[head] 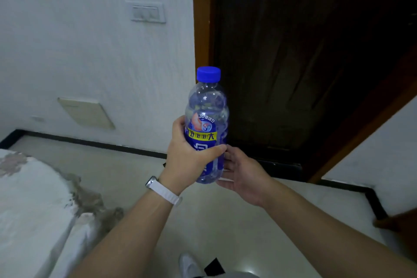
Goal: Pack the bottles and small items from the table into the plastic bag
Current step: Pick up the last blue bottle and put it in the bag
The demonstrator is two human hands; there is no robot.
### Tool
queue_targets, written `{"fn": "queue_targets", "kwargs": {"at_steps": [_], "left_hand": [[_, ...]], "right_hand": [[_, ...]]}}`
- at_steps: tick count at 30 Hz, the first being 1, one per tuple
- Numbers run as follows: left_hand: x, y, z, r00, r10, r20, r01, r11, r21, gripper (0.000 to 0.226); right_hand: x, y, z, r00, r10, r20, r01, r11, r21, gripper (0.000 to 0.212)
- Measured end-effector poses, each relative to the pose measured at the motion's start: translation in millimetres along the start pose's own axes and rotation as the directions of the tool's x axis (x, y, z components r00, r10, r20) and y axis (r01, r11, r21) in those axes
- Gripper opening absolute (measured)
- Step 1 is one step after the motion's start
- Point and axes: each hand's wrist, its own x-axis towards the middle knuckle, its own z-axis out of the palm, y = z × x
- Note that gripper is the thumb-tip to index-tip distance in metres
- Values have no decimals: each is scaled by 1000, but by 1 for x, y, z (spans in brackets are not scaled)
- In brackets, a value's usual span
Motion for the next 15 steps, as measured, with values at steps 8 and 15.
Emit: {"fn": "queue_targets", "kwargs": {"at_steps": [8,15], "left_hand": [[93,-14,-85,988,-1,-154,-7,999,-48,82],[143,-34,-151,936,-49,-349,43,999,-25,76]], "right_hand": [[106,-48,85,996,16,91,-6,993,-117,46],[188,-68,154,968,86,235,-43,982,-182,39]]}}
